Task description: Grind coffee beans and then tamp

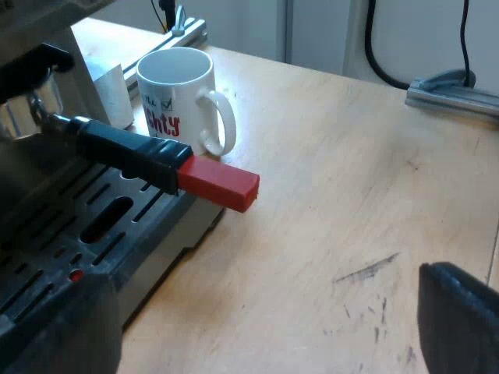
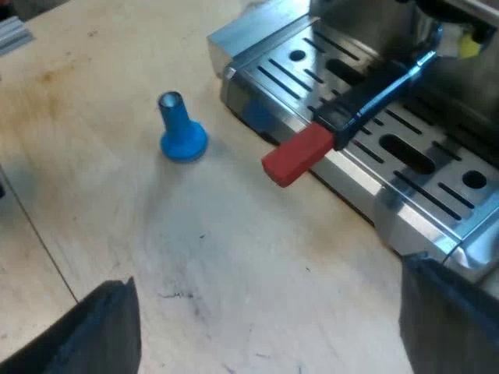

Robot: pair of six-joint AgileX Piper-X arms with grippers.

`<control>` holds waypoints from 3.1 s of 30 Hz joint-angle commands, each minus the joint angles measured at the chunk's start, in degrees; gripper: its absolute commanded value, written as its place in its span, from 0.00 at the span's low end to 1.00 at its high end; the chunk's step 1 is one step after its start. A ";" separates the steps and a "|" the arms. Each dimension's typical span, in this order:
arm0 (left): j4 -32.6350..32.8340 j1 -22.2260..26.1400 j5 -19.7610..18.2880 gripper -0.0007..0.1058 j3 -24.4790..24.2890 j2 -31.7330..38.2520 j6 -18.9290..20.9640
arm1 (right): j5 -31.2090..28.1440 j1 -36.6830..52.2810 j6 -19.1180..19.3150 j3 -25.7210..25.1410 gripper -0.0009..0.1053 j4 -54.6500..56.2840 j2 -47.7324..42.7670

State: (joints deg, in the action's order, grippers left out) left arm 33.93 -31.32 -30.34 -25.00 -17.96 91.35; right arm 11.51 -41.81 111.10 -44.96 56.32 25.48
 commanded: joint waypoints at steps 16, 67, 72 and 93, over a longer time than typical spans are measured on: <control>-4.71 -0.14 -3.38 0.74 4.01 -0.02 -0.45 | -29.13 -28.39 -14.28 0.05 0.66 -7.12 11.64; -3.81 -0.14 -3.38 0.74 4.01 -0.02 -0.35 | -73.98 -45.07 -36.77 23.27 0.27 -64.81 42.72; -3.81 -0.14 -3.38 0.74 4.01 -0.02 -0.35 | -76.04 -42.60 -36.77 23.27 0.27 -69.03 45.09; -3.81 -0.14 -3.38 0.74 4.01 -0.02 -0.35 | -69.31 -36.16 -33.37 23.27 0.27 -75.85 48.48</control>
State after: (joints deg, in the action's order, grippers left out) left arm 30.05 -31.32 -32.88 -20.90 -18.01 91.35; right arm -58.12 -78.30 76.67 -21.69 -18.58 73.73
